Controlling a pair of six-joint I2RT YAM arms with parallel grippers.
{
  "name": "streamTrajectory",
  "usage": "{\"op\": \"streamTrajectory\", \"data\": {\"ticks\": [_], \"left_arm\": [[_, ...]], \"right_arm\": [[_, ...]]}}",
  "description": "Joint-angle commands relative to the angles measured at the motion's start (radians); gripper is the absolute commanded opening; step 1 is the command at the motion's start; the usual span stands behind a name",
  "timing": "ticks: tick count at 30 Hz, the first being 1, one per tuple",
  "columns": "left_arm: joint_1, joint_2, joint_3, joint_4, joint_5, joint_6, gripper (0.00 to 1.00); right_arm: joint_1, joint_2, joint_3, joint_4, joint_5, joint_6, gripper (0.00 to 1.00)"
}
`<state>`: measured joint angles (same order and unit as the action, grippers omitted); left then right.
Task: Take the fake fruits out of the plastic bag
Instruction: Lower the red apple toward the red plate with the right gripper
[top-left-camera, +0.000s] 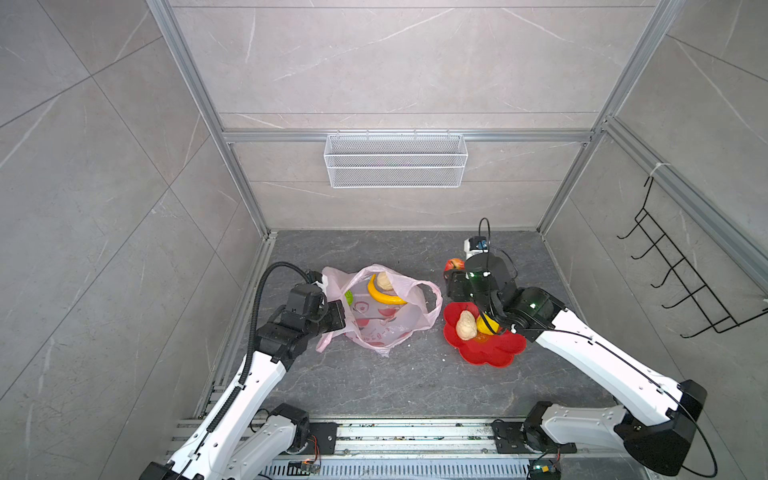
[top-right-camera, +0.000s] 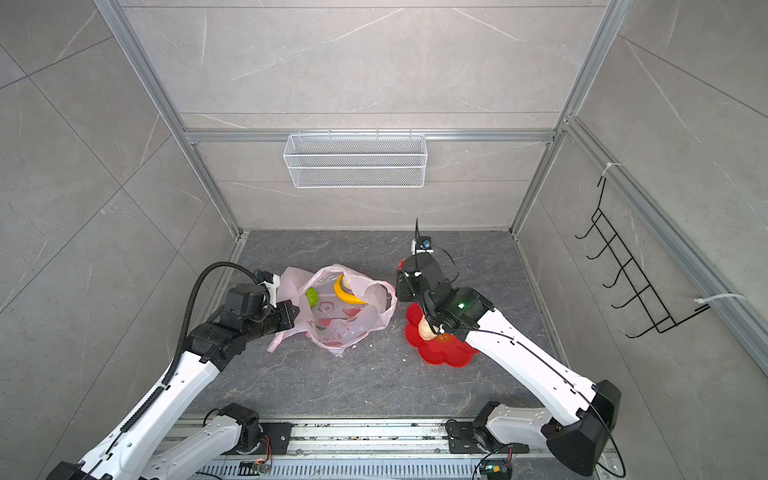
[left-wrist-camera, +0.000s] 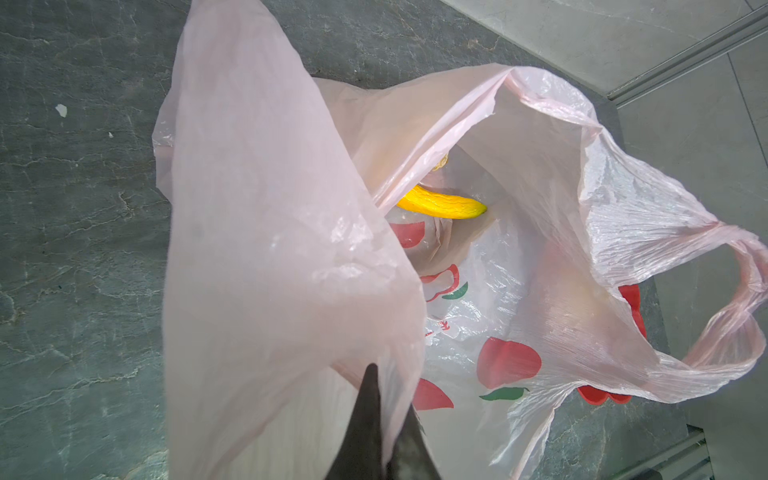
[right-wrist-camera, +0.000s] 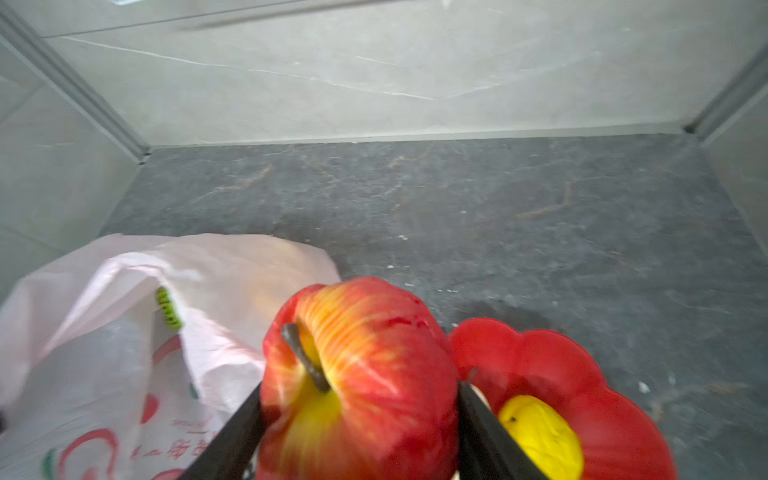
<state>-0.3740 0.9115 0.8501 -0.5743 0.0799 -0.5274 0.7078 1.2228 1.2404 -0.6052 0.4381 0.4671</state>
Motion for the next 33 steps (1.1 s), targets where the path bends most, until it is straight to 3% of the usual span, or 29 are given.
{"op": "streamTrajectory", "data": {"ticks": [1, 10, 18, 33], "left_arm": [[0.003, 0.000, 0.033, 0.021, -0.007, 0.010, 0.01], [0.002, -0.001, 0.033, 0.016, -0.008, 0.013, 0.01], [0.003, 0.003, 0.034, 0.017, -0.002, 0.013, 0.01], [0.003, 0.007, 0.032, 0.009, -0.005, 0.014, 0.01]], "right_arm": [[-0.059, -0.043, -0.060, -0.067, 0.040, 0.004, 0.34], [-0.240, -0.091, -0.207, -0.144, 0.049, 0.072, 0.34], [-0.411, -0.084, -0.376, -0.110, -0.062, 0.136, 0.33], [-0.507, 0.012, -0.481, -0.014, -0.135, 0.151, 0.33]]}}
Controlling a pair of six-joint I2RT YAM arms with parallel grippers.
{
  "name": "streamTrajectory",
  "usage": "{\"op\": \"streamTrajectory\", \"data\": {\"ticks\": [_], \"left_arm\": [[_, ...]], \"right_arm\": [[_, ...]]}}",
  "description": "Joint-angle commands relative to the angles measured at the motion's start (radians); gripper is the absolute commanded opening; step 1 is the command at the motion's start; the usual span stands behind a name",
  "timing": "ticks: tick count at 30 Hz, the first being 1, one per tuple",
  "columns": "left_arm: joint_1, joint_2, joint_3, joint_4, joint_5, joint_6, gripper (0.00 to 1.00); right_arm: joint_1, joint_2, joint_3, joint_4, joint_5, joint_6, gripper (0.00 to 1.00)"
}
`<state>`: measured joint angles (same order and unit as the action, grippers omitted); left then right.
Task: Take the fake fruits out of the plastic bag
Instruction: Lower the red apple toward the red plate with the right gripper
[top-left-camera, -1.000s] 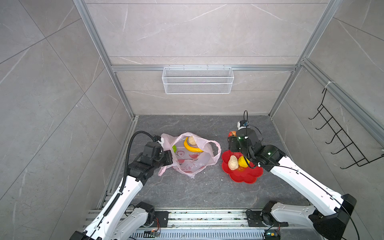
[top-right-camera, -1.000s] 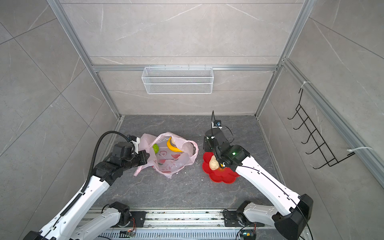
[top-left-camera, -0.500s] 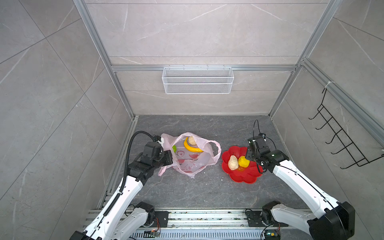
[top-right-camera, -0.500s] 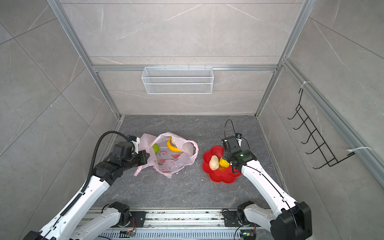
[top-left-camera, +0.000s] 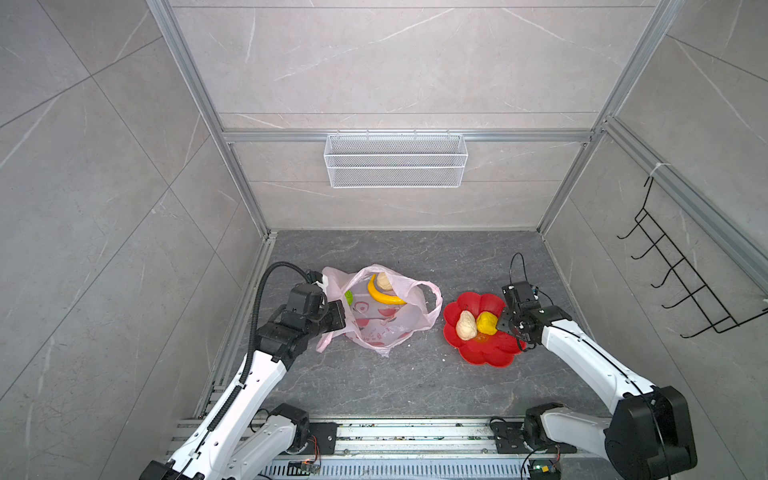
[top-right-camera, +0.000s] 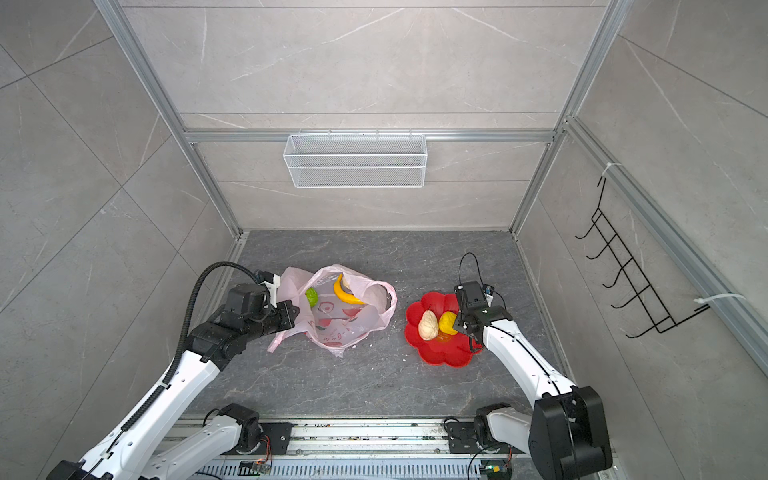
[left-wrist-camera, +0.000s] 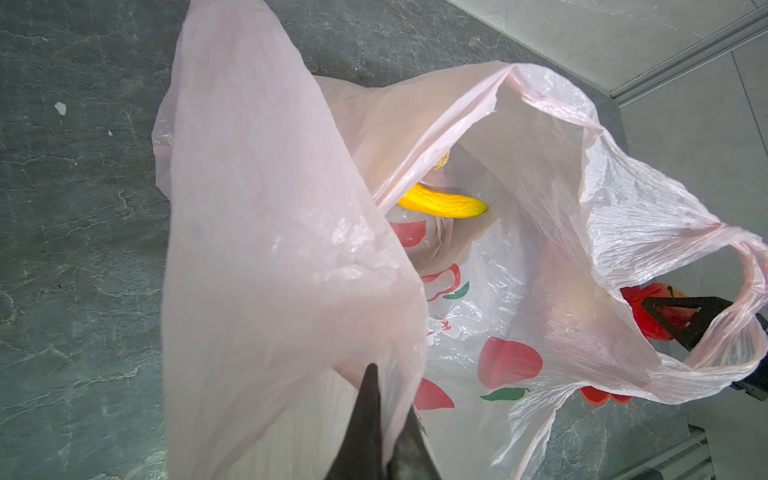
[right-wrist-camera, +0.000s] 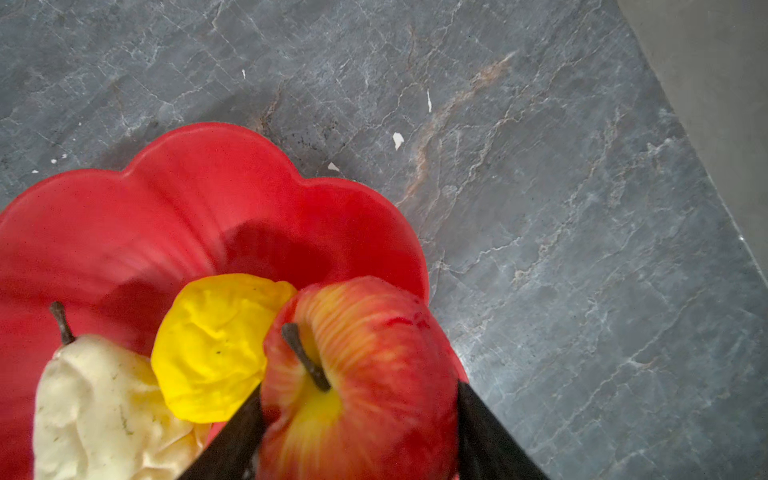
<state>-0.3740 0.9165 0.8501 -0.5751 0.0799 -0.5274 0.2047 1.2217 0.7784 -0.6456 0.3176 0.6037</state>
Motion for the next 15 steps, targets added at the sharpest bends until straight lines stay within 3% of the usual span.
{"op": "streamTrajectory", "data": {"ticks": [1, 15], "left_arm": [[0.002, 0.002, 0.032, 0.010, -0.005, 0.014, 0.01], [0.002, 0.002, 0.032, 0.012, -0.003, 0.014, 0.01]], "right_arm": [[-0.007, 0.016, -0.022, 0.030, -0.015, 0.015, 0.33], [-0.016, 0.059, -0.028, 0.053, -0.018, 0.013, 0.36]]}}
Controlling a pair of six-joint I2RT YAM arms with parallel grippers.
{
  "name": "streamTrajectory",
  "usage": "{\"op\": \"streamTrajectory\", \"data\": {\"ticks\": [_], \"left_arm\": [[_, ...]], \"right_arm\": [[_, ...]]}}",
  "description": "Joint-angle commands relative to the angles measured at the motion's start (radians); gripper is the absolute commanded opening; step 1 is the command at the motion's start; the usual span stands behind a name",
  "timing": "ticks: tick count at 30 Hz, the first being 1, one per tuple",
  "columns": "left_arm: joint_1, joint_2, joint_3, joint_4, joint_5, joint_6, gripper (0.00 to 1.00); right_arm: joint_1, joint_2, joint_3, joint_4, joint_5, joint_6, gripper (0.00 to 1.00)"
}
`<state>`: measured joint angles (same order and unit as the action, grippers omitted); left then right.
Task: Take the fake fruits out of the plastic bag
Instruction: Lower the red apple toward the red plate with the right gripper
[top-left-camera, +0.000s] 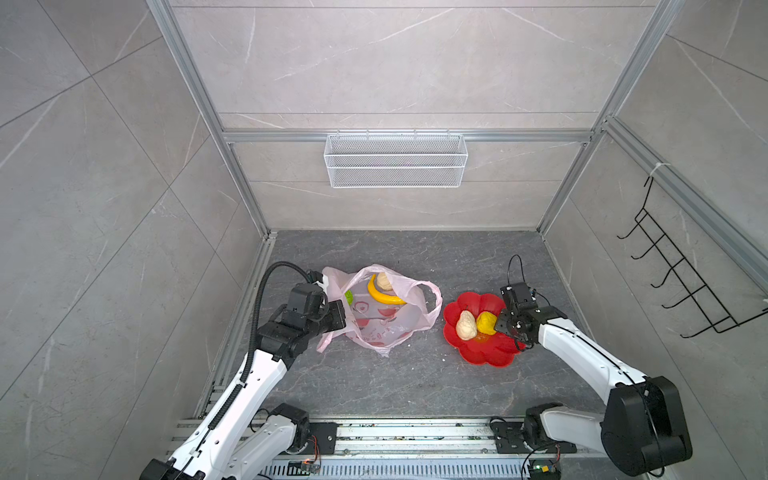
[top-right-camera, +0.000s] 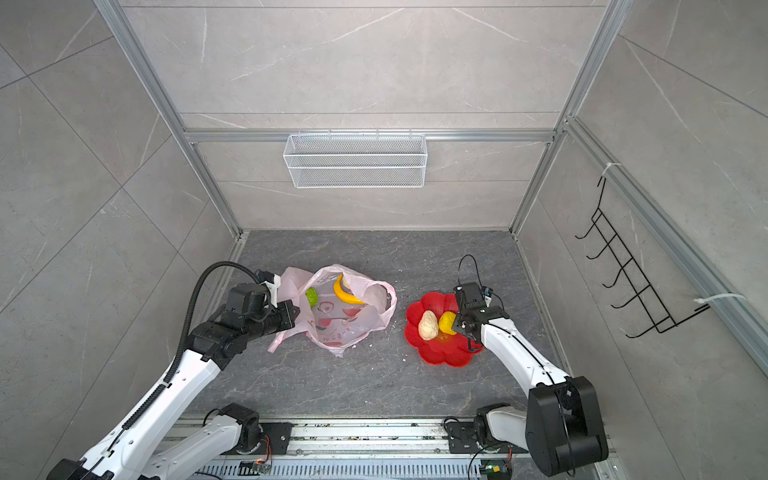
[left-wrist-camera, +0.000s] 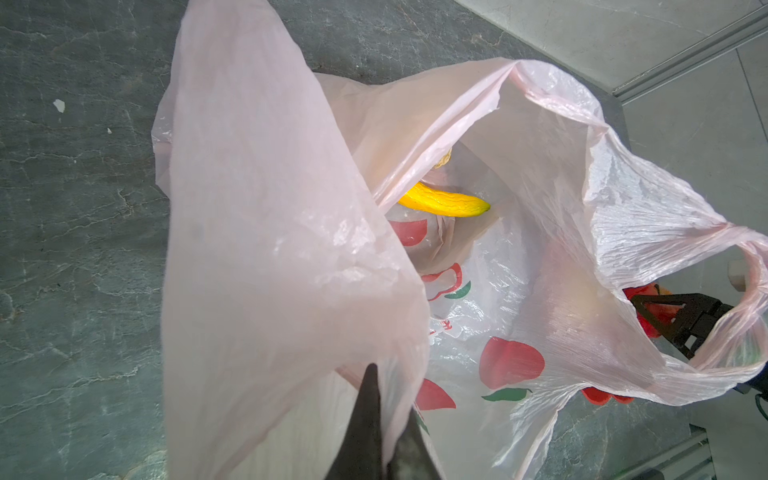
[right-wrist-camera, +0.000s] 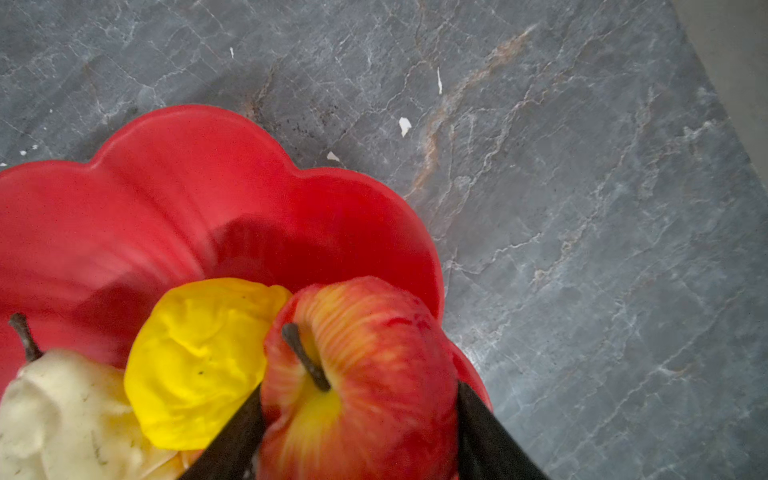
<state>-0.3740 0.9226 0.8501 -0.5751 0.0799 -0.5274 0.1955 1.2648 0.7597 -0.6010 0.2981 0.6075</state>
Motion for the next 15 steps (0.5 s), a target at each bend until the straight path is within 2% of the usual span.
{"op": "streamTrajectory", "data": {"ticks": [1, 15], "left_arm": [[0.002, -0.005, 0.031, 0.010, -0.005, 0.014, 0.01], [0.002, 0.001, 0.026, 0.014, -0.004, 0.014, 0.01]], "right_arm": [[-0.006, 0.018, -0.010, 0.010, 0.000, 0.009, 0.36], [-0.006, 0.067, 0.010, 0.030, -0.005, 0.001, 0.39]]}}
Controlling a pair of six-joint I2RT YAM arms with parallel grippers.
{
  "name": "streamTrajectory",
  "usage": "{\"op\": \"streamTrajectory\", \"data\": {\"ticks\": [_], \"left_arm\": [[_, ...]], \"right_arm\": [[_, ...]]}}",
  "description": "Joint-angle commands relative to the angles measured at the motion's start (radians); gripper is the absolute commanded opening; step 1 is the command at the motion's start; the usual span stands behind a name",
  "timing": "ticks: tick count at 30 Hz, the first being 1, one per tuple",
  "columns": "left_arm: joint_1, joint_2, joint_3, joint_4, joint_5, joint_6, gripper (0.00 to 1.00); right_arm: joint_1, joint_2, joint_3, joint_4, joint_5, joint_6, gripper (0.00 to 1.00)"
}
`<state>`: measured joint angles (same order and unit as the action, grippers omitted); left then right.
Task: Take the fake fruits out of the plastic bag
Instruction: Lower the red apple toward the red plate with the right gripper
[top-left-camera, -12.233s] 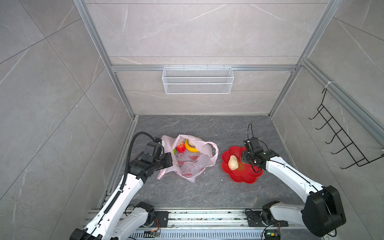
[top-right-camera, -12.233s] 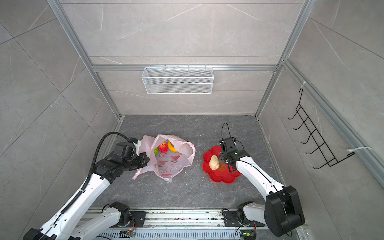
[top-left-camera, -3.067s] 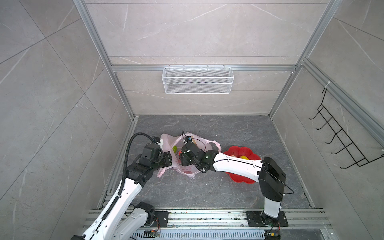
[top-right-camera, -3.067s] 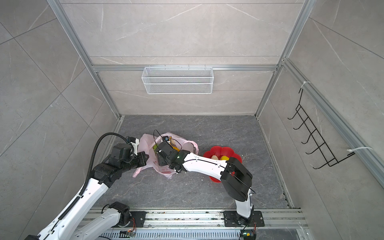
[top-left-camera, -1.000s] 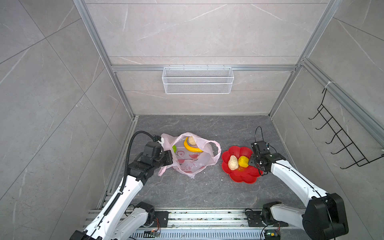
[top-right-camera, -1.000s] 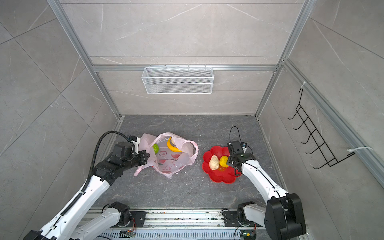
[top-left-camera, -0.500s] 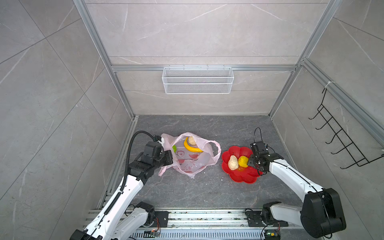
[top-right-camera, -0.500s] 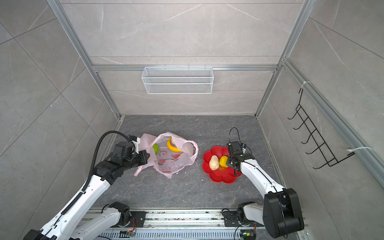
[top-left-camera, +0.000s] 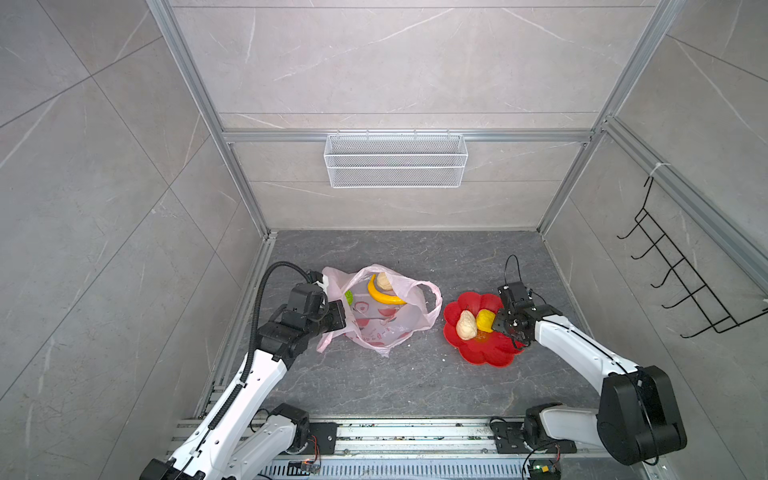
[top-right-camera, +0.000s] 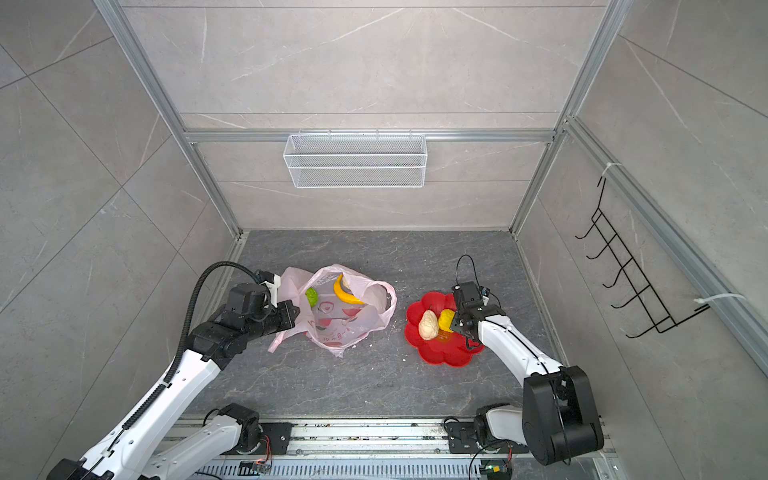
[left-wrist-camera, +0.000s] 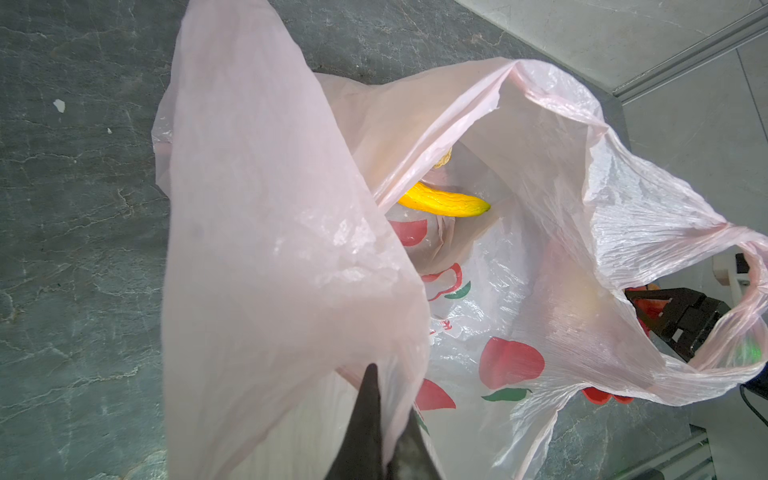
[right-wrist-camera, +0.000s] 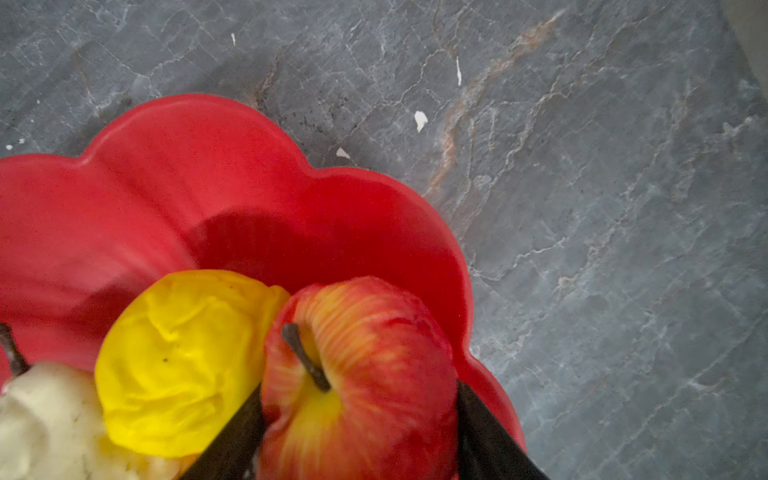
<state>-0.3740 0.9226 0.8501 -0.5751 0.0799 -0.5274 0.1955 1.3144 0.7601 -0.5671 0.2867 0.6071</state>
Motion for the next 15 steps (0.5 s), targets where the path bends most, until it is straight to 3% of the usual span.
{"op": "streamTrajectory", "data": {"ticks": [1, 15], "left_arm": [[0.003, 0.001, 0.026, 0.015, -0.004, 0.014, 0.01], [0.002, 0.009, 0.025, 0.020, -0.003, 0.014, 0.01]], "right_arm": [[-0.006, 0.021, 0.011, -0.002, 0.007, 0.000, 0.39], [-0.007, 0.062, 0.022, 0.009, 0.011, 0.000, 0.48]]}}
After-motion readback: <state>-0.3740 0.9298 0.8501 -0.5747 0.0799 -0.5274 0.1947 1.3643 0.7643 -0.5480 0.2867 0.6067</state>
